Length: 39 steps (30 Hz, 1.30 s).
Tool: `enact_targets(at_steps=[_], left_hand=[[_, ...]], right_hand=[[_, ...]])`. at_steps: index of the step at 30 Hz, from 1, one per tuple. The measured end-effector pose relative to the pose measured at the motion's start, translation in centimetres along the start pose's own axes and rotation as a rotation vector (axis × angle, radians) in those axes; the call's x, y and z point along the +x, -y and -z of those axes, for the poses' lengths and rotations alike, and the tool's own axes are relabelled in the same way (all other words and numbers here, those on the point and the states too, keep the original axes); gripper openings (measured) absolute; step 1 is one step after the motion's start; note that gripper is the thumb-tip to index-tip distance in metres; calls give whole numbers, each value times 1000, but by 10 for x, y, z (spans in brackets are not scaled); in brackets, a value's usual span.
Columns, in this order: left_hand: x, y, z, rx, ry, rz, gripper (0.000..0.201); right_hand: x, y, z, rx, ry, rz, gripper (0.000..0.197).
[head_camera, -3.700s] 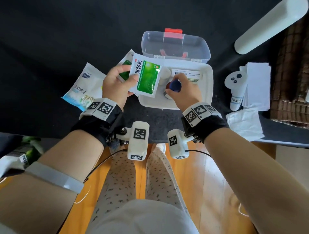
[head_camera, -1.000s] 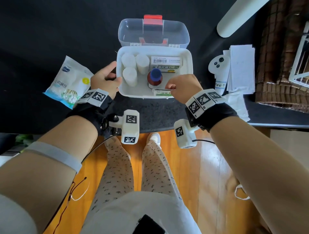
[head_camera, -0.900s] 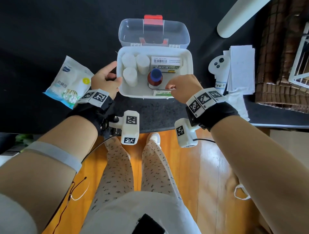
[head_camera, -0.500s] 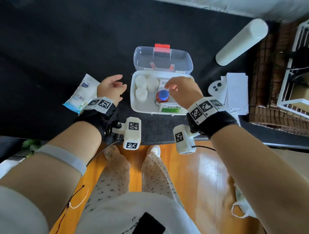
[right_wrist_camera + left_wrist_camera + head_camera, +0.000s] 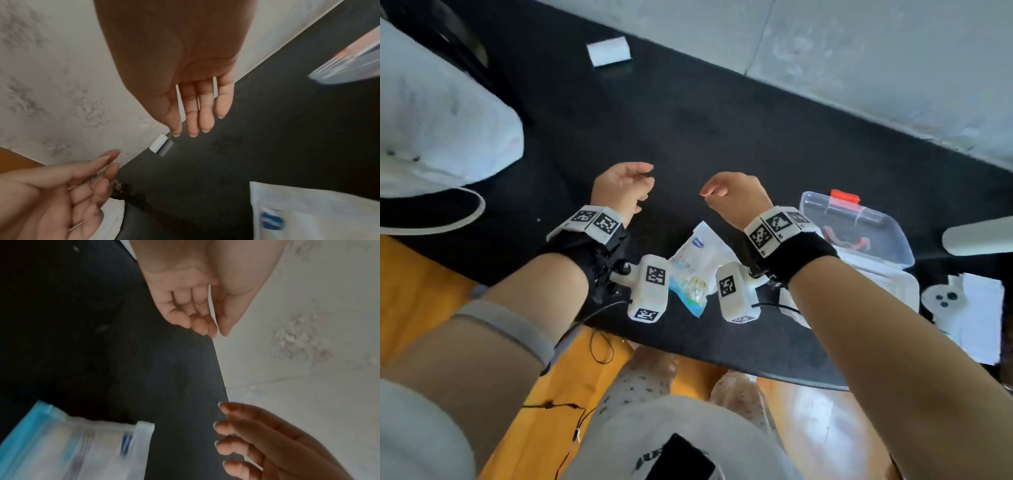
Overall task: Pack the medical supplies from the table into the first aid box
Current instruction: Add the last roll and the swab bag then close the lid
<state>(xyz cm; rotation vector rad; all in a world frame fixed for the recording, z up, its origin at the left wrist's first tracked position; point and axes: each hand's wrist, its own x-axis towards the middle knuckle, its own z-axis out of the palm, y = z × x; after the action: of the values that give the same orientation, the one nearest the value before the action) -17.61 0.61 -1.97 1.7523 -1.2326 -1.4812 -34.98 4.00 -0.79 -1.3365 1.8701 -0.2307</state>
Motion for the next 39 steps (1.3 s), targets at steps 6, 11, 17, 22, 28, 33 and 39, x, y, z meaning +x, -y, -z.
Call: enact_targets(at_steps=[6, 11, 17, 22, 28, 33, 39], left_hand=[[92, -12, 78, 36, -47, -14, 22], [175, -1, 99, 186, -39, 51, 52], [230, 20, 79, 970, 281, 494, 121], [236, 37, 64, 900, 248, 526, 121], [241, 39, 62, 907, 225, 537, 122], [241, 43, 61, 960, 193, 504, 120], [233, 42, 62, 988, 133, 442, 115]], right_hand=[[94, 74, -29, 16, 23, -12, 26], [184, 107, -33, -53, -8, 41, 31], [277, 136, -44, -198, -105, 178, 56], [344, 149, -56, -395, -29, 263, 72], [359, 144, -80, -609, -111, 255, 67], [320, 119, -93, -530, -151, 230, 49], [223, 40, -99, -486, -174, 111, 41]])
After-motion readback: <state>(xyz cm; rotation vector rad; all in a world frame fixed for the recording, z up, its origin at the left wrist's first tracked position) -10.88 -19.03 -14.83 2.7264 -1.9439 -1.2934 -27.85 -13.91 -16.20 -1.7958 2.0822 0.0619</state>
